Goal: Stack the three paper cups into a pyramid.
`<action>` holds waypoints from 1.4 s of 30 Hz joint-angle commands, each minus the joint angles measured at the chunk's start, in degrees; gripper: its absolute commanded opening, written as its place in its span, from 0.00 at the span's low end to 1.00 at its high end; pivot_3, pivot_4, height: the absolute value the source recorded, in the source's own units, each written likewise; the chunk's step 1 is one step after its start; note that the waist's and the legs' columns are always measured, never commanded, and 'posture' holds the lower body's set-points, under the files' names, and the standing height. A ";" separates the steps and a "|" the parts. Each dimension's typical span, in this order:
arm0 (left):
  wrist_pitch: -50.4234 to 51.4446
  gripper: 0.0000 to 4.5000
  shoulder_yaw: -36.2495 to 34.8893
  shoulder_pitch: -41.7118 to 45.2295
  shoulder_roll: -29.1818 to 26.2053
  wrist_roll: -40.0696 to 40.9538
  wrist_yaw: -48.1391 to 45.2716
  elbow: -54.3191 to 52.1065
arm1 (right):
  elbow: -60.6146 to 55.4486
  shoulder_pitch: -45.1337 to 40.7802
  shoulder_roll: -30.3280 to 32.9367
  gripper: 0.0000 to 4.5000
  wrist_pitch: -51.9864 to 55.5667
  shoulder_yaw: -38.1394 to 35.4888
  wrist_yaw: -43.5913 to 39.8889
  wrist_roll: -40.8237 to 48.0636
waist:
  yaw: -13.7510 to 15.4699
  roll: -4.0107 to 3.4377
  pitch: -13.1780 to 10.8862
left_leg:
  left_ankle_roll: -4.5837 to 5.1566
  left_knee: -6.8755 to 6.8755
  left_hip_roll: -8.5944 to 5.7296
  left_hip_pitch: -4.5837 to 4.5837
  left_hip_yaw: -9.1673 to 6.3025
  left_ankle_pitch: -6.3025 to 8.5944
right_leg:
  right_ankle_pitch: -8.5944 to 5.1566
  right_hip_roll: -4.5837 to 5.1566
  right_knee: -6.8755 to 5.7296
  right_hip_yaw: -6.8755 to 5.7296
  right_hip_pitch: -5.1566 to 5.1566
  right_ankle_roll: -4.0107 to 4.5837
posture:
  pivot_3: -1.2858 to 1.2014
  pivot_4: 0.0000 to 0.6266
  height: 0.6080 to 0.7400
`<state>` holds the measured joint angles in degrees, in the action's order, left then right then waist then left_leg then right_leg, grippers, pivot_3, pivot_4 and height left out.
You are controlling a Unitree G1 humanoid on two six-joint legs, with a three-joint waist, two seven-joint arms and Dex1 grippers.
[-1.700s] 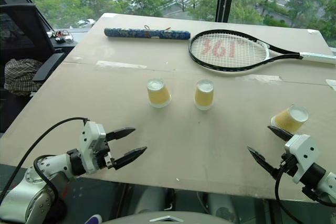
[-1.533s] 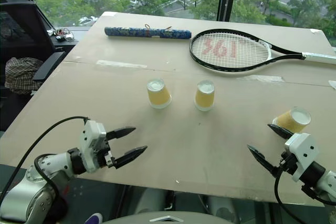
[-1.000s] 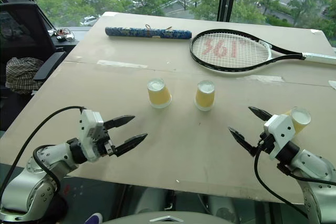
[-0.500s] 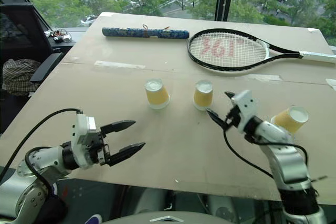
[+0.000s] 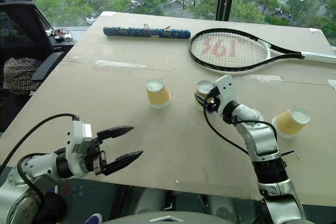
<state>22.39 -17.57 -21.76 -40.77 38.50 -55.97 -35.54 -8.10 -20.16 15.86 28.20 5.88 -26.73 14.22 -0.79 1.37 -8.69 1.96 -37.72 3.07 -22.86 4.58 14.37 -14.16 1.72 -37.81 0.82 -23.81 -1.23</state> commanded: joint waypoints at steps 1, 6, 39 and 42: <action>-1.98 1.00 -1.56 -0.43 0.30 1.39 -0.57 -2.66 | -1.98 -0.20 1.46 0.44 -1.82 -1.68 -1.22 0.30 | 0.00 0.00 0.00 | 0.00 0.00 0.00 0.00 0.01 0.00 | 0.00 0.00 0.00 0.00 -0.01 0.00 | 0.52 0.24 1.00; -2.89 1.00 -0.62 -0.29 0.13 1.40 -1.65 -2.53 | -9.46 5.58 7.87 0.44 -0.01 -6.41 -4.52 3.26 | 0.26 -0.01 -0.01 | 0.00 0.00 -0.02 -0.05 -0.01 0.00 | 0.00 0.04 0.03 -0.01 -0.01 0.00 | 0.52 0.24 1.00; -5.45 1.00 3.09 8.61 4.07 -3.92 5.35 7.08 | -19.69 21.04 13.38 0.99 -11.04 -9.61 -11.30 5.69 | 0.28 0.02 -0.02 | 0.00 0.15 0.02 0.05 0.06 0.00 | -0.01 -0.11 0.09 0.01 -0.02 -0.01 | 0.52 0.24 1.00; -3.79 1.00 3.78 12.28 3.46 -6.46 8.55 10.25 | -22.61 23.16 15.33 0.99 -13.38 -13.71 -16.68 11.76 | 0.50 0.03 -0.03 | 0.01 0.15 0.00 0.05 0.05 0.00 | 0.00 -0.13 0.09 -0.03 -0.01 -0.03 | 0.52 0.24 1.00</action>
<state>17.98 -13.08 -11.10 -36.80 33.26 -49.50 -26.22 -26.49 2.25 29.98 17.56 -4.14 -39.80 21.66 -0.30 1.40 -8.72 1.97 -37.57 3.07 -22.81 4.62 14.37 -14.16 1.58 -37.73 0.79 -23.82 -1.26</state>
